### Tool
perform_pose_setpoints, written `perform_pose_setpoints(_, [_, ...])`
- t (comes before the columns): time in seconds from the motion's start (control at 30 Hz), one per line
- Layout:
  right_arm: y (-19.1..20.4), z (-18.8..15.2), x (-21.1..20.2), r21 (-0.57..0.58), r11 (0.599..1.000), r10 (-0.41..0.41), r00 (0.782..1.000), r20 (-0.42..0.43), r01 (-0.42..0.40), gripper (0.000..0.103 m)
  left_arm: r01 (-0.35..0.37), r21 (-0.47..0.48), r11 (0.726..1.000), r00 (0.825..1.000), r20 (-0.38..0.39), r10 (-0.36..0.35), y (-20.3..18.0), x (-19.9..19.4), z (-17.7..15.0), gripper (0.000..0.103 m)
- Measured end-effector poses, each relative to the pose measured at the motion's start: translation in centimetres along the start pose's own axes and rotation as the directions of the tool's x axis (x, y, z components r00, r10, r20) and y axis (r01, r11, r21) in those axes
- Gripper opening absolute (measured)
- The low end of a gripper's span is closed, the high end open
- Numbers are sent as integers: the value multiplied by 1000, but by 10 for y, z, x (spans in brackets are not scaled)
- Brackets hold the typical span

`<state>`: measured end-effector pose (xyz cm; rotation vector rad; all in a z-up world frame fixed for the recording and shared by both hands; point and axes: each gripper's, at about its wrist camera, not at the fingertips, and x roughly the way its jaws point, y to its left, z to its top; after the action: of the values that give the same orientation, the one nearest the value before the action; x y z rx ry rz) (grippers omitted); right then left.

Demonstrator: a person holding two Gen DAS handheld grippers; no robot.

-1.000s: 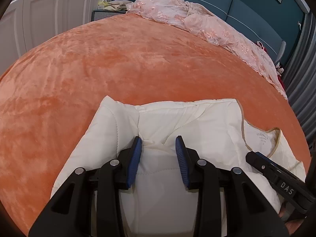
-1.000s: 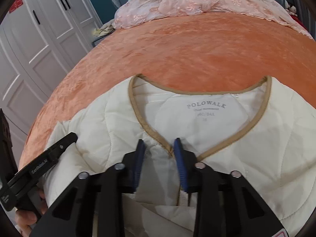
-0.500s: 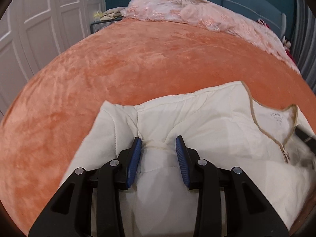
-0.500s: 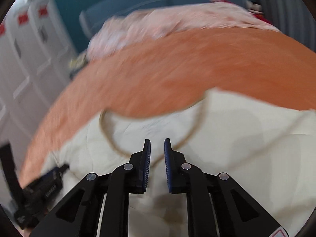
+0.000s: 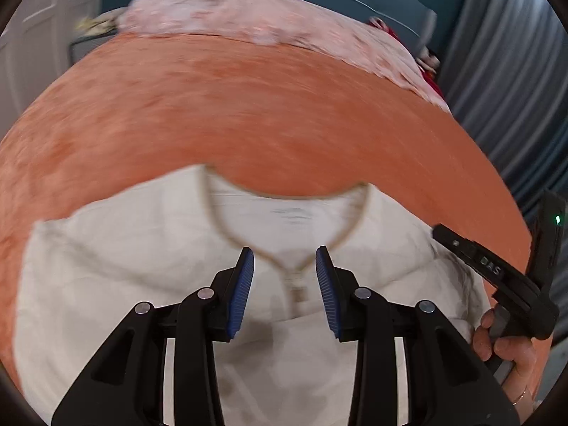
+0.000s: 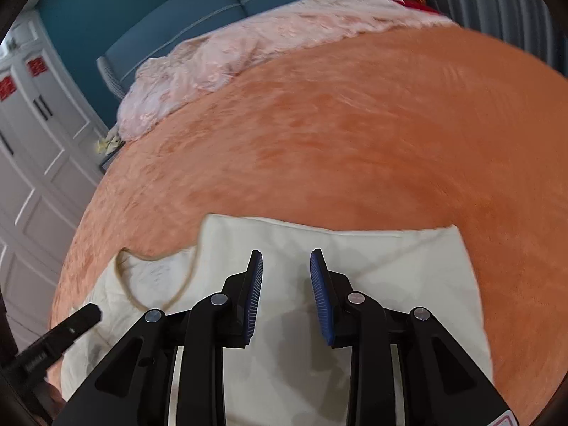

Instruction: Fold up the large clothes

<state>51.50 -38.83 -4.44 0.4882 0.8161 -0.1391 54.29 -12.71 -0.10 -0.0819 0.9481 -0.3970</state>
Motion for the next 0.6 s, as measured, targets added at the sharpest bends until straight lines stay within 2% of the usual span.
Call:
perform_pose_setpoints(0.1, [-11, -4, 12, -10, 1000, -13, 999, -35, 13, 20, -15, 38, 999, 1000, -25, 16, -25, 25, -5, 35])
perform_pose_setpoints(0.27, [-11, -11, 27, -45, 998, -39, 997, -65, 37, 18, -83, 62, 995, 994, -67, 87, -33, 62, -17, 34])
perform_pose_setpoints(0.5, [-4, -18, 36, -105, 990, -97, 993, -64, 90, 18, -129, 101, 987, 991, -32, 132, -36, 73, -26, 35])
perform_pose_setpoints(0.6, [-1, -18, 40, -135, 984, -127, 990, -62, 118, 18, -127, 92, 988, 991, -19, 130, -33, 75, -28, 35])
